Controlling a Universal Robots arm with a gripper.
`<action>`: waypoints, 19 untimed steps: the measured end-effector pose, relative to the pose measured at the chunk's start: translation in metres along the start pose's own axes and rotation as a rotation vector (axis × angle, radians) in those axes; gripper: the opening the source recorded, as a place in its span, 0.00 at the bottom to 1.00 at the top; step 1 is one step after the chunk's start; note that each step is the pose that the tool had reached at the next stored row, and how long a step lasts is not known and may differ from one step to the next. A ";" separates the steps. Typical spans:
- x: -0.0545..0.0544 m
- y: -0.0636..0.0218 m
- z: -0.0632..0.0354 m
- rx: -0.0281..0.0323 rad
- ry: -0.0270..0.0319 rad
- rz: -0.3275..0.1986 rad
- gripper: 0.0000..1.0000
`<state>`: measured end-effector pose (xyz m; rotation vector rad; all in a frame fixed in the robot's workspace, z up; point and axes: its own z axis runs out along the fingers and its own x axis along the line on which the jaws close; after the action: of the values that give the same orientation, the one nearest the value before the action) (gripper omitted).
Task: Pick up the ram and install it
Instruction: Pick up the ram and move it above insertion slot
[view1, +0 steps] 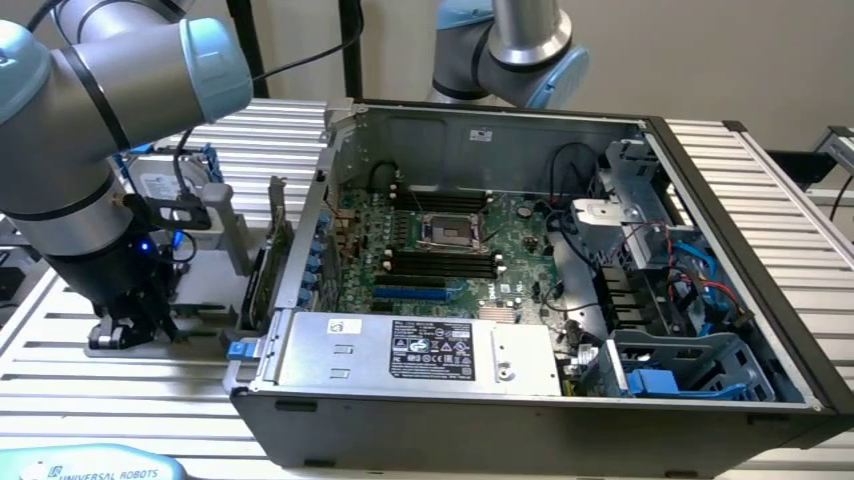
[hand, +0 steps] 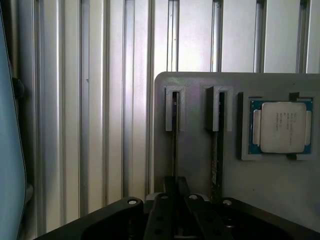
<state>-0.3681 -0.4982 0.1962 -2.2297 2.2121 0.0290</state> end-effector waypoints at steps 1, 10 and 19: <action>0.000 0.0000 0.0000 0.0000 0.0000 0.000 0.14; 0.000 0.0002 -0.0116 0.0000 -0.0068 -0.003 0.14; -0.001 0.0004 -0.0424 0.0000 -0.0157 -0.007 0.14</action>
<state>-0.3680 -0.4982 0.2386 -2.2288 2.1969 0.0463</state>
